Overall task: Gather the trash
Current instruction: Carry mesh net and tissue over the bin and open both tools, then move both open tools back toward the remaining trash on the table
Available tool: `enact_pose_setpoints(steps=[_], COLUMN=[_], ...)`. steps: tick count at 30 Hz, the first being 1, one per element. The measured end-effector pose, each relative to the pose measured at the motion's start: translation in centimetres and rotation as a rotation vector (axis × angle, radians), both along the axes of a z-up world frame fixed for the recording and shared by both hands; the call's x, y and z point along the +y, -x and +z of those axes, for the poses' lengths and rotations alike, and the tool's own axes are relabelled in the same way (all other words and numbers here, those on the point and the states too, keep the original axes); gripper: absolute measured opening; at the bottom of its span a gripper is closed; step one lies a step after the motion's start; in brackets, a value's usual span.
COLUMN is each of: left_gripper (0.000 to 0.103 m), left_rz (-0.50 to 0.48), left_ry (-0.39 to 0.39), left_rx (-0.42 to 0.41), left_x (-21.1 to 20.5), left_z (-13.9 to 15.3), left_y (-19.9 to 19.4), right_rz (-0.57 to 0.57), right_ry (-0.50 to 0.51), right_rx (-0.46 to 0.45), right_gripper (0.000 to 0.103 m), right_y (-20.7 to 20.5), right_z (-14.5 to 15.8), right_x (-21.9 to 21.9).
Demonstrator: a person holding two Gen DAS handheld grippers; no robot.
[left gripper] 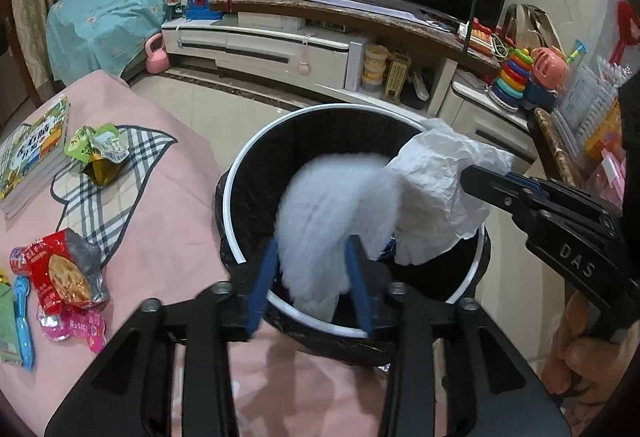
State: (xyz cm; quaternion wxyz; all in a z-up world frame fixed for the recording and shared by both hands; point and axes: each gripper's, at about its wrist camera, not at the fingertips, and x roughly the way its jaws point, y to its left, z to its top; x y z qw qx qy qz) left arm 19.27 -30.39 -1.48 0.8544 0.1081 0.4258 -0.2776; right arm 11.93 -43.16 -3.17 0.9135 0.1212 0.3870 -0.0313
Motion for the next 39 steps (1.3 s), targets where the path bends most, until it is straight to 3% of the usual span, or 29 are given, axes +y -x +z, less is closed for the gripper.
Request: enact_pose_setpoints(steps=[4, 5, 6, 11, 13, 15, 18, 27, 39], left_gripper=[0.058, 0.061, 0.061, 0.066, 0.068, 0.07, 0.072, 0.074, 0.074], left_rz=[0.008, 0.014, 0.021, 0.07, 0.092, 0.123, 0.167, 0.314, 0.494], left_ry=[0.001, 0.006, 0.017, 0.049, 0.063, 0.069, 0.083, 0.111, 0.171], left_rx=[-0.014, -0.013, -0.014, -0.034, -0.041, -0.051, -0.06, -0.062, -0.008], left_x=[0.5, 0.7, 1.2, 3.8, 5.1, 6.4, 8.8, 16.3, 25.8], left_z=[0.2, 0.2, 0.4, 0.6, 0.6, 0.6, 0.4, -0.5, -2.3], left_y=[0.2, 0.3, 0.5, 1.8, 2.5, 3.2, 4.4, 6.9, 8.5], right_rz=[-0.007, -0.006, -0.006, -0.006, -0.007, -0.011, -0.011, 0.074, 0.182], right_ry=[-0.024, -0.033, -0.044, -0.064, -0.078, -0.103, -0.139, -0.172, -0.209], right_rx=[-0.003, -0.009, -0.018, -0.042, -0.059, -0.082, -0.118, -0.154, -0.078], right_gripper=[0.022, 0.034, 0.047, 0.055, 0.062, 0.078, 0.087, 0.094, 0.095], right_y=[0.0, 0.1, 0.3, 1.0, 1.5, 2.1, 3.1, 5.1, 4.6], right_z=[0.0, 0.1, 0.2, 0.7, 0.9, 1.1, 1.5, 1.7, -1.1], right_x=[-0.4, -0.5, -0.5, -0.2, 0.2, 0.6, 1.4, 7.6, 14.8])
